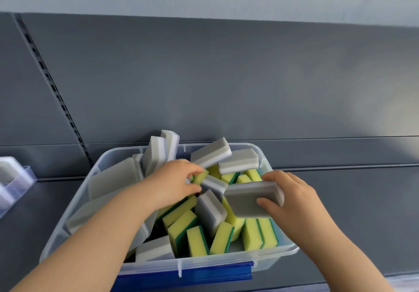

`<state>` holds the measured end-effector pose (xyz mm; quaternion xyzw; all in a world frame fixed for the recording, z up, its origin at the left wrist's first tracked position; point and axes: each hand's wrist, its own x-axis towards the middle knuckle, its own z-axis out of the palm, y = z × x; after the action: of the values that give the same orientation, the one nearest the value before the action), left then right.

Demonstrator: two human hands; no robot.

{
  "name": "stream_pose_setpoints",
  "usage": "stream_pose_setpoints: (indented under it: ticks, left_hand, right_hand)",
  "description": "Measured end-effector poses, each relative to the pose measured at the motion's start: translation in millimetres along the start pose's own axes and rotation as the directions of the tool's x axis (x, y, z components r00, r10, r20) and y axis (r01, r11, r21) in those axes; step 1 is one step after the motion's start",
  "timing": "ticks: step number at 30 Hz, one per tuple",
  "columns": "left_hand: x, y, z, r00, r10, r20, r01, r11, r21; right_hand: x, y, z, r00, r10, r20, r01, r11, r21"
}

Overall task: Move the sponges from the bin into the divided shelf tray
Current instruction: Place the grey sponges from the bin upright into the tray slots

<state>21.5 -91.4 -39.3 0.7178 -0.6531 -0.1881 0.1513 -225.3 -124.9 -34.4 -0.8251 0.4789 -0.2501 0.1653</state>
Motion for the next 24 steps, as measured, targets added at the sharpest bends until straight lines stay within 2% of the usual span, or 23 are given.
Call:
stream_pose_setpoints:
  ticks: [2, 4, 12, 14, 19, 24]
  left_hand:
    - [7, 4, 2, 0.988, -0.032, 0.15, 0.017, 0.995, 0.098]
    - [13, 8, 7, 0.97, -0.046, 0.239, 0.01, 0.989, 0.149]
    - [12, 21, 21, 0.901, 0.008, 0.435, -0.095, 0.98, 0.178]
    - [9, 22, 25, 0.901, 0.044, 0.432, -0.127, 0.978, 0.165]
    - [10, 18, 32, 0.945, 0.079, 0.319, -0.132, 0.98, 0.15]
    - [5, 17, 35, 0.938, 0.037, 0.345, -0.103, 0.979, 0.176]
  right_hand:
    - [-2, 0, 2, 1.0, 0.002, 0.007, -0.002, 1.0, 0.012]
    - [-5, -1, 2, 1.0, 0.005, 0.017, -0.005, 1.0, 0.019]
    - [-11, 3, 2, 1.0, 0.009, 0.027, -0.009, 1.0, 0.012]
    - [-12, 4, 2, 1.0, 0.011, 0.029, -0.011, 1.0, 0.008]
    - [-11, 4, 5, 1.0, 0.008, 0.024, -0.008, 1.0, 0.001]
    - [-8, 4, 8, 1.0, -0.005, 0.022, 0.005, 1.0, 0.006]
